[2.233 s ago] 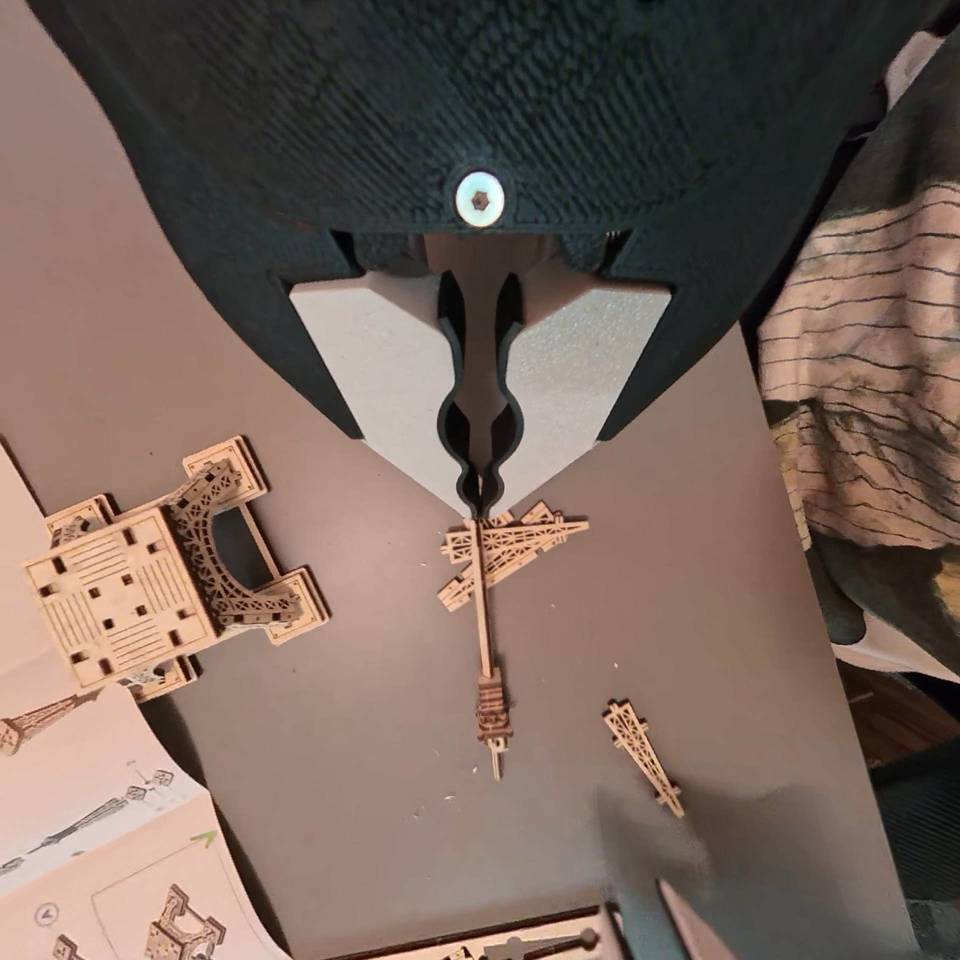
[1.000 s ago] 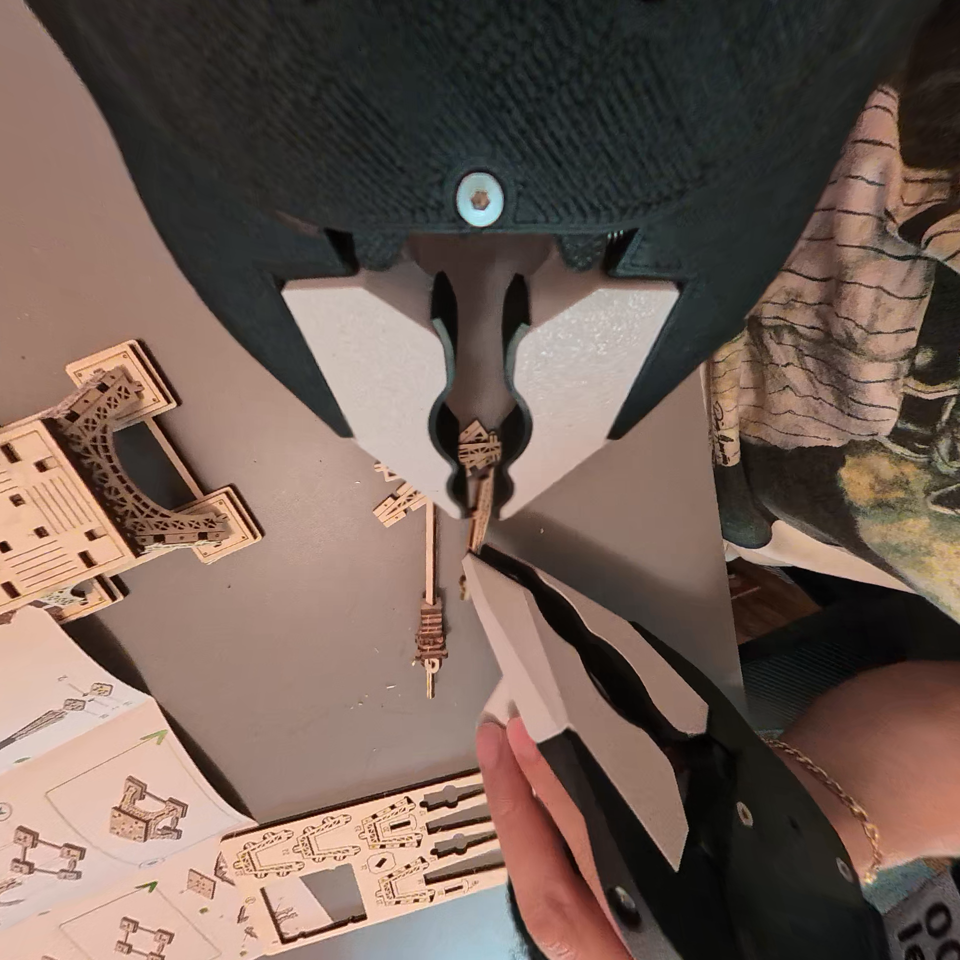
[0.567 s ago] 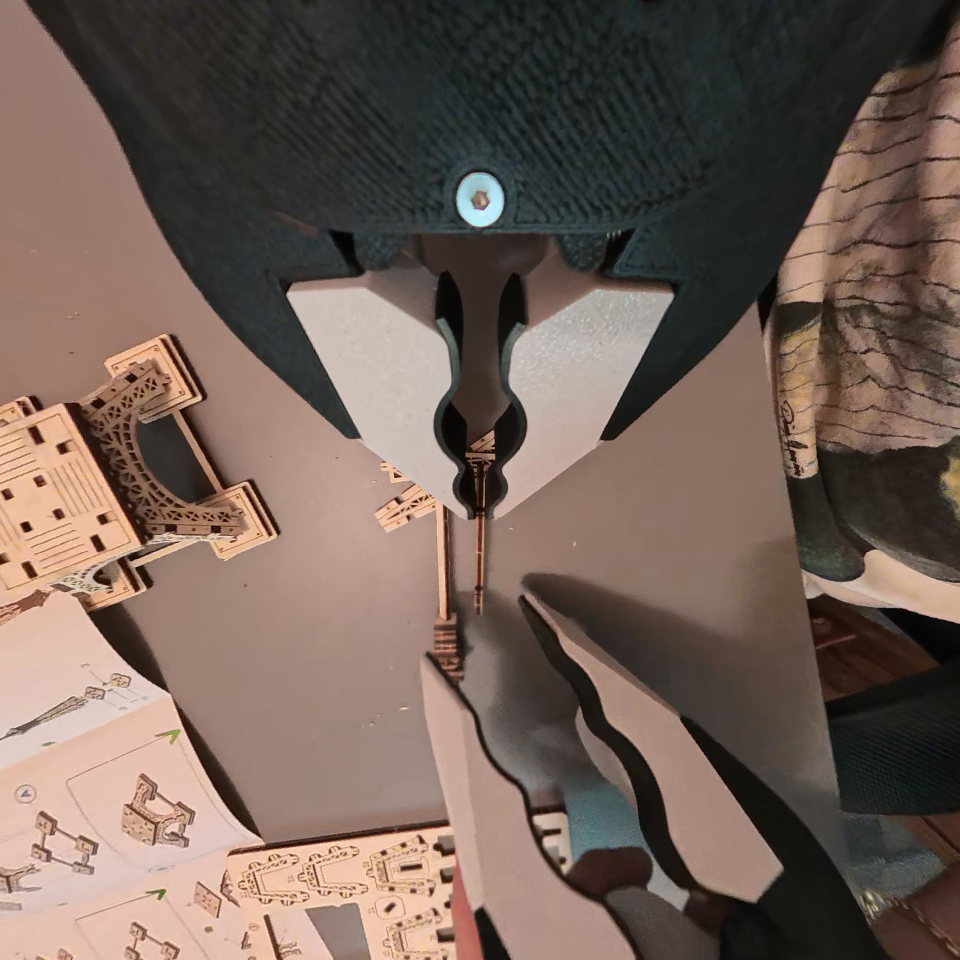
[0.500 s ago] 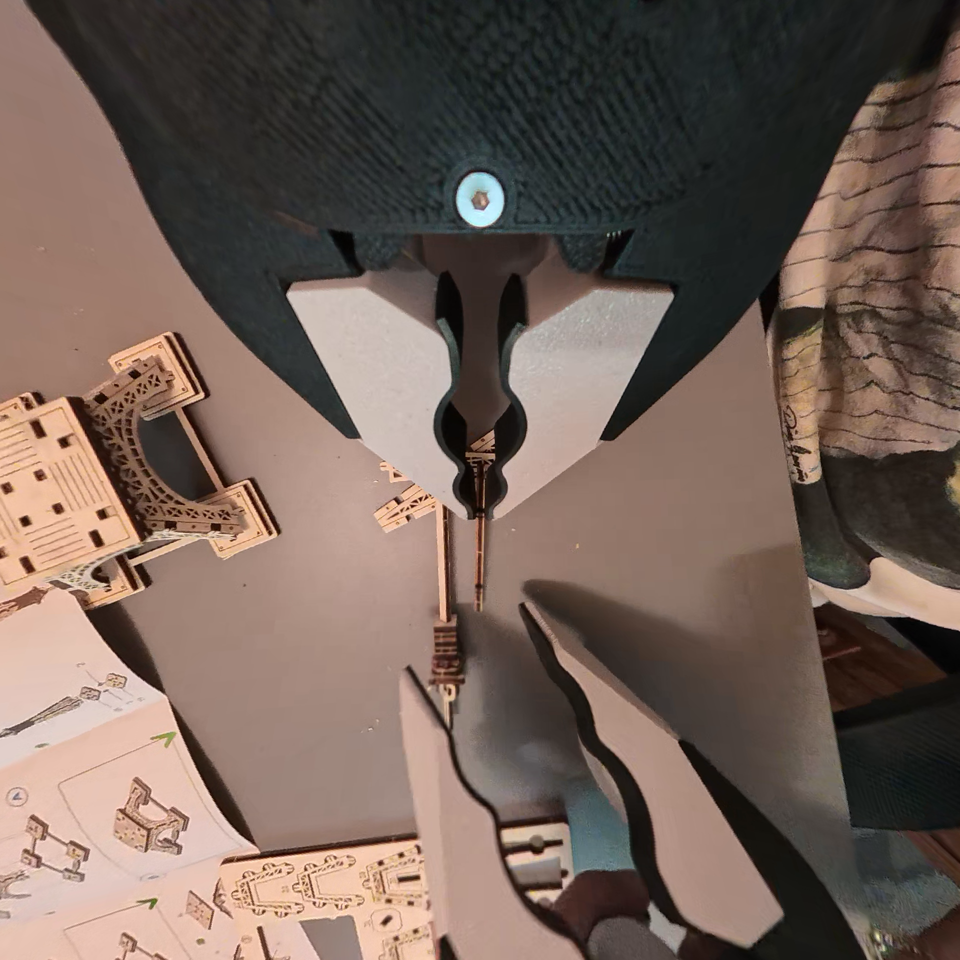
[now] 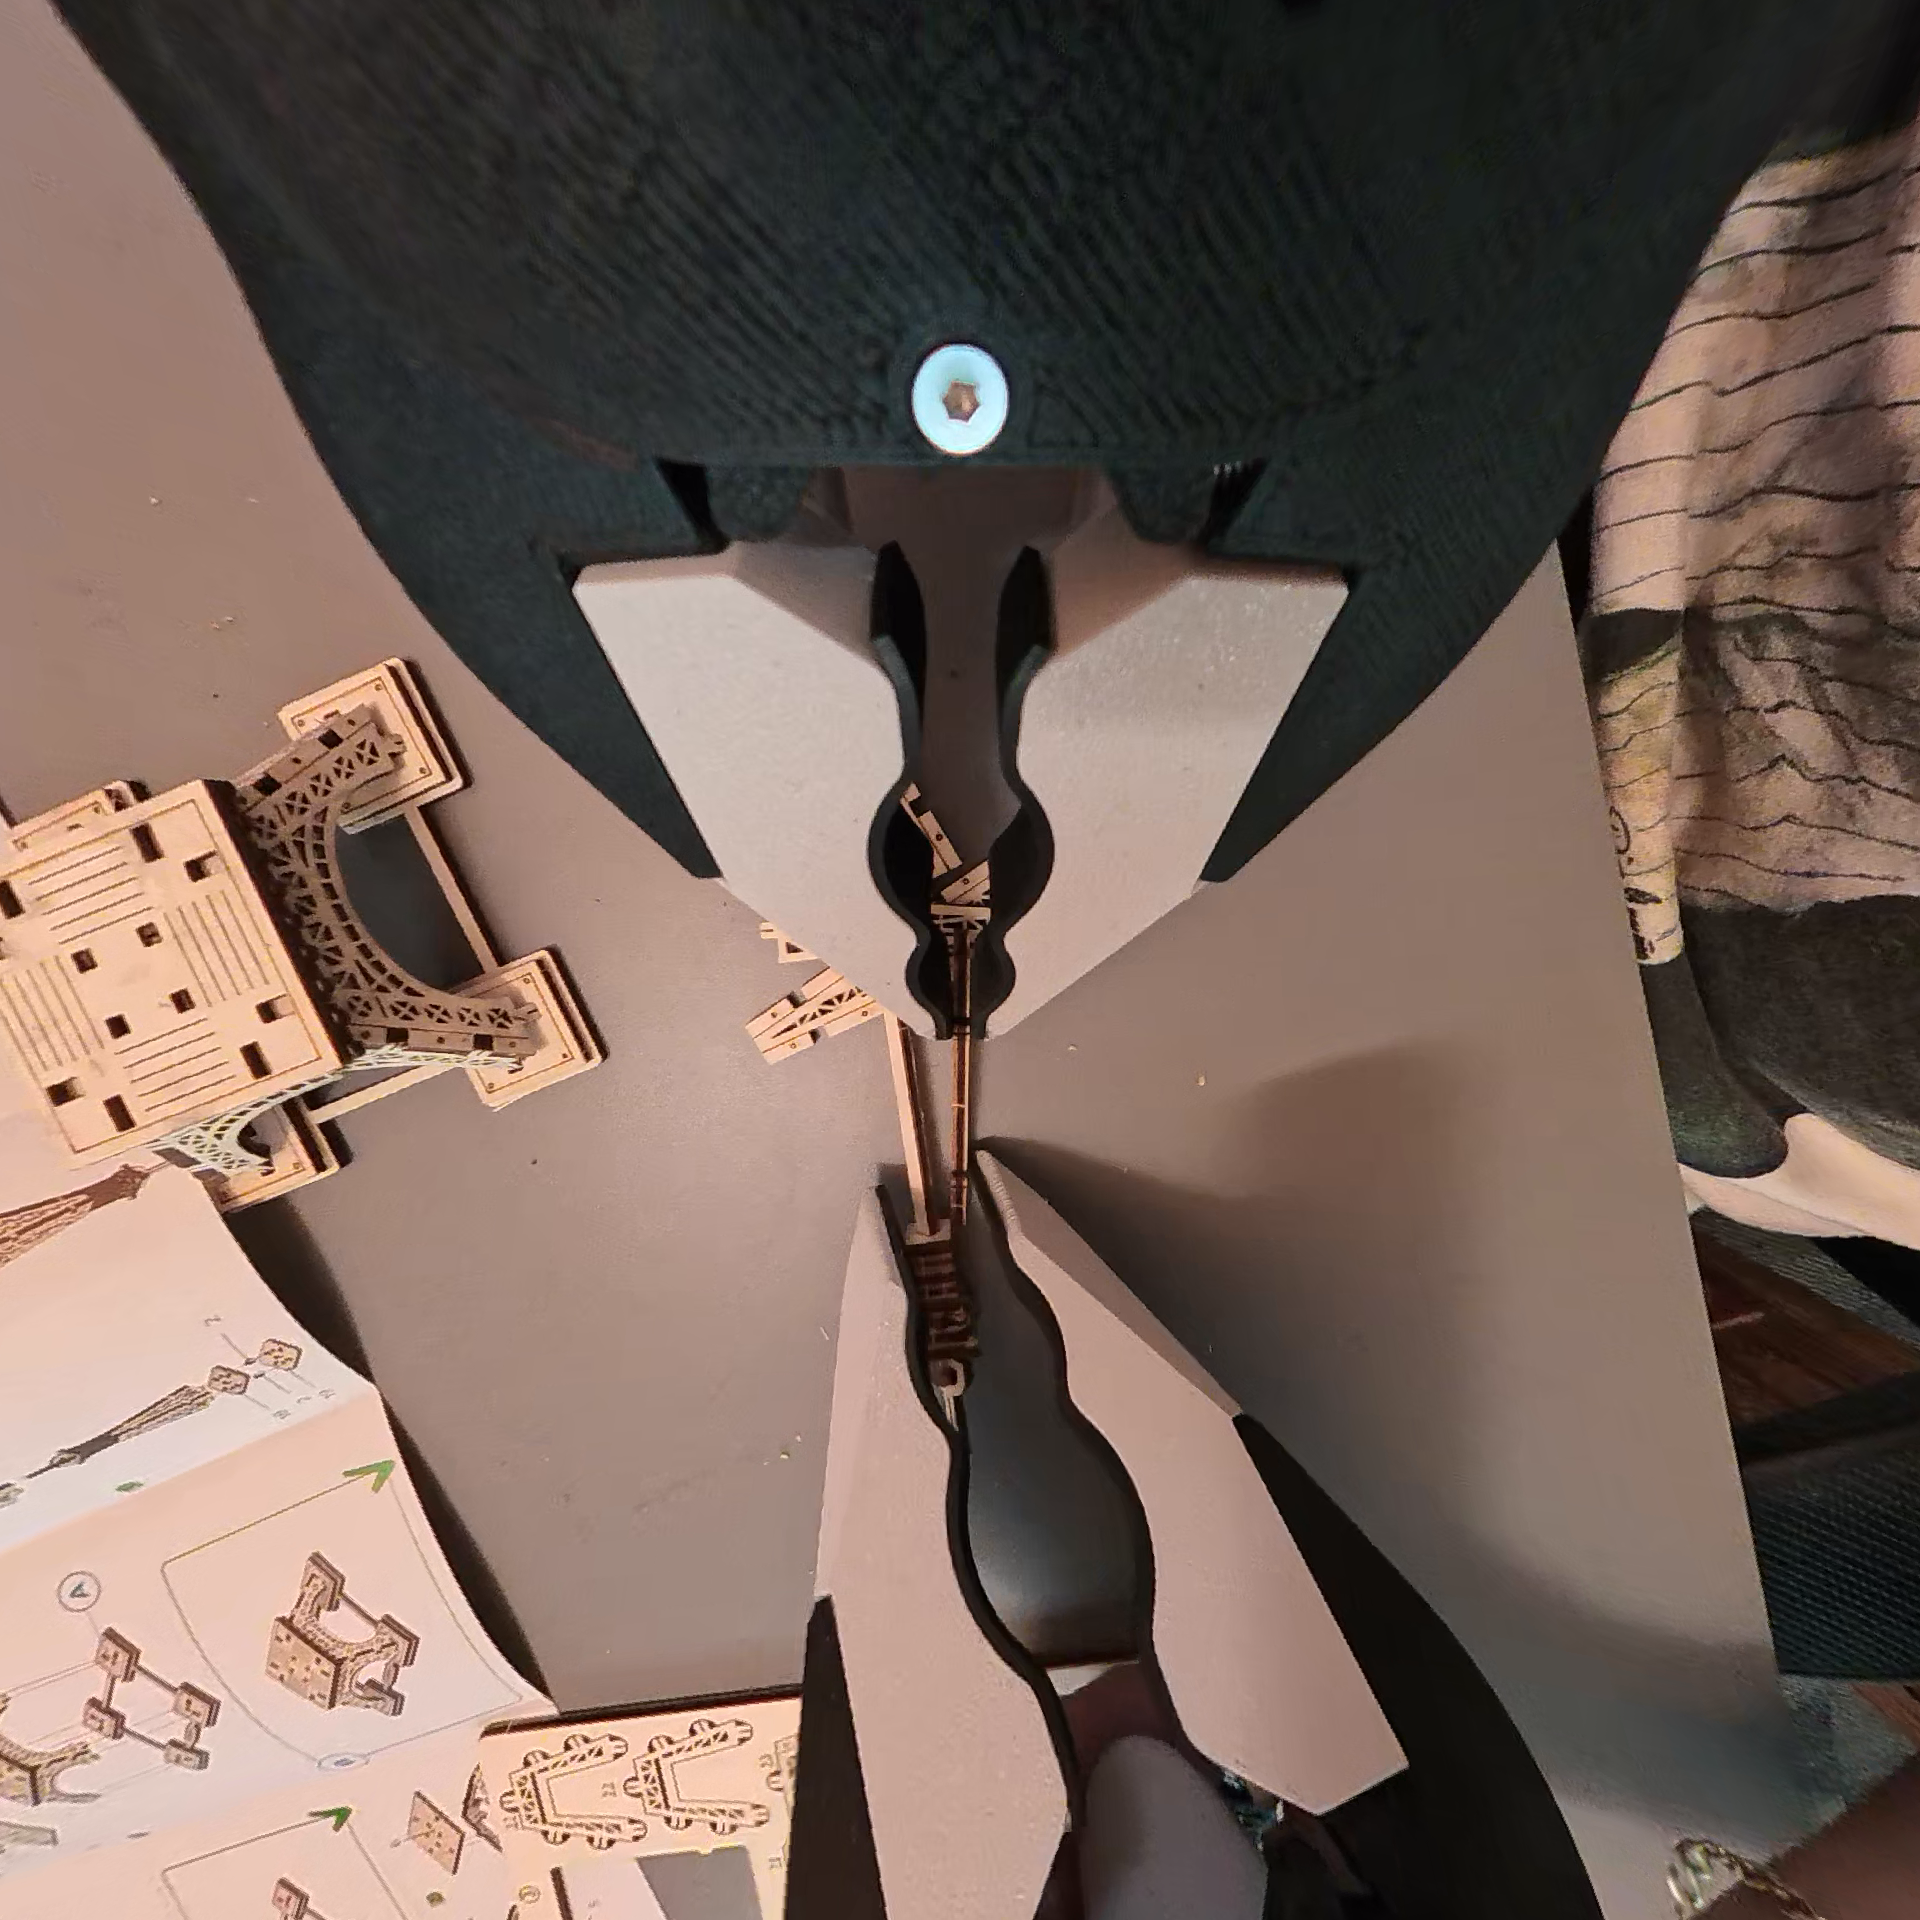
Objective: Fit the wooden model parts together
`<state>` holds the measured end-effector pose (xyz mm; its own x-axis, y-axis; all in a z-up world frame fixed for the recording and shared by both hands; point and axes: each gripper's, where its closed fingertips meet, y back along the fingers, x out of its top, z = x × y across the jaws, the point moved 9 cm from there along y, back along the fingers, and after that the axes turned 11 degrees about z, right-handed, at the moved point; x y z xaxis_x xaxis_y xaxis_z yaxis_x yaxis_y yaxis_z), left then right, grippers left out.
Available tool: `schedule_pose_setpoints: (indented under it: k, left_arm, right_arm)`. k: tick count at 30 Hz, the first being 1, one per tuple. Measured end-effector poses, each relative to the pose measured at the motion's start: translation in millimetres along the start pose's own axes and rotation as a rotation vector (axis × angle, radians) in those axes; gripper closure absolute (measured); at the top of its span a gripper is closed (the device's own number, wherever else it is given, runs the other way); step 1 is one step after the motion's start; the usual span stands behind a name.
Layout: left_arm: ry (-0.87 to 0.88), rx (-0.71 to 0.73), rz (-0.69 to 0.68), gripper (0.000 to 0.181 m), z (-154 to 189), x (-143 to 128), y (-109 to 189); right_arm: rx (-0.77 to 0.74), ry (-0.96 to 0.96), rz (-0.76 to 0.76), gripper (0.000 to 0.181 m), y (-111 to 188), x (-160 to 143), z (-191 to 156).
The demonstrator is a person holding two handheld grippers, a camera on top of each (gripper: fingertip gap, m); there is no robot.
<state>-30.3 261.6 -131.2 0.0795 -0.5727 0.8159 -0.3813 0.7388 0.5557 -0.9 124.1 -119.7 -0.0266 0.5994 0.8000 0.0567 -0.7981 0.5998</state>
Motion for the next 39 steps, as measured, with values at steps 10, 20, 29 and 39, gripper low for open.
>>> schedule_pose_setpoints:
  k: [10, 20, 29, 39]
  left_arm:
    - [-0.03, -0.034, 0.012, 0.17, 0, -1, 1]
    - [-0.067, -0.06, 0.037, 0.172, 2, -1, 1]
    - [-0.143, -0.037, 0.022, 0.177, 5, 2, 4]
    - [-0.395, 0.101, -0.018, 0.177, 17, 8, 15]
  right_arm:
    - [-0.021, 0.053, -0.003, 0.18, 1, 0, 1]
    - [-0.04, 0.061, 0.009, 0.177, 4, -3, 3]
    - [-0.11, 0.072, -0.053, 0.146, 15, -7, 8]
    - [-0.076, 0.032, -0.023, 0.151, 15, -7, 4]
